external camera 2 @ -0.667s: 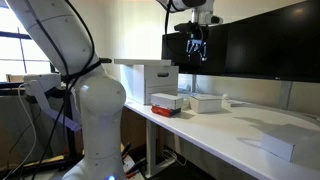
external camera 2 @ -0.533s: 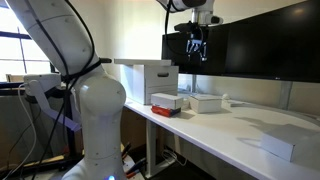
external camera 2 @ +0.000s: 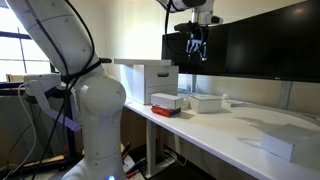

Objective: Pick up the white box on the right and put it in the big white box

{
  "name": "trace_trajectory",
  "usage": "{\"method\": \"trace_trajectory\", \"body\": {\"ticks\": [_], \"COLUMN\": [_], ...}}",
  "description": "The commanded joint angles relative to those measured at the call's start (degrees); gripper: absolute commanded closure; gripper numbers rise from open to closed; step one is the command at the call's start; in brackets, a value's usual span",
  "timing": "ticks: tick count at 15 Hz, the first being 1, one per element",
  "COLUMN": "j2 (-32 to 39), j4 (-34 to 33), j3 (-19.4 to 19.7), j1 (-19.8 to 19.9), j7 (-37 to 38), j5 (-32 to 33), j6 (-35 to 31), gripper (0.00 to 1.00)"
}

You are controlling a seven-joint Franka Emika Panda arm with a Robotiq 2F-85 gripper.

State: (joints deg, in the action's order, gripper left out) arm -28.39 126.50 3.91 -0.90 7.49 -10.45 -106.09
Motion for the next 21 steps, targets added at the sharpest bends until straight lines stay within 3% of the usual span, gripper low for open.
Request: {"method": "trace_trajectory", "body": {"ticks": [1, 12, 21], "j2": [0.10, -1.01, -15.82], "j4": [-0.16, 0.26, 7.11], "j3": [-0.93, -1.03, 0.61], "j1": [1.21, 0.97, 1.97], "j7": [-0.45, -1.52, -8.55], "j5": [-0.50, -0.35, 4.32], "j6": [0.23, 0.72, 12.10], "gripper": [0.00, 0.00, 0.00]}}
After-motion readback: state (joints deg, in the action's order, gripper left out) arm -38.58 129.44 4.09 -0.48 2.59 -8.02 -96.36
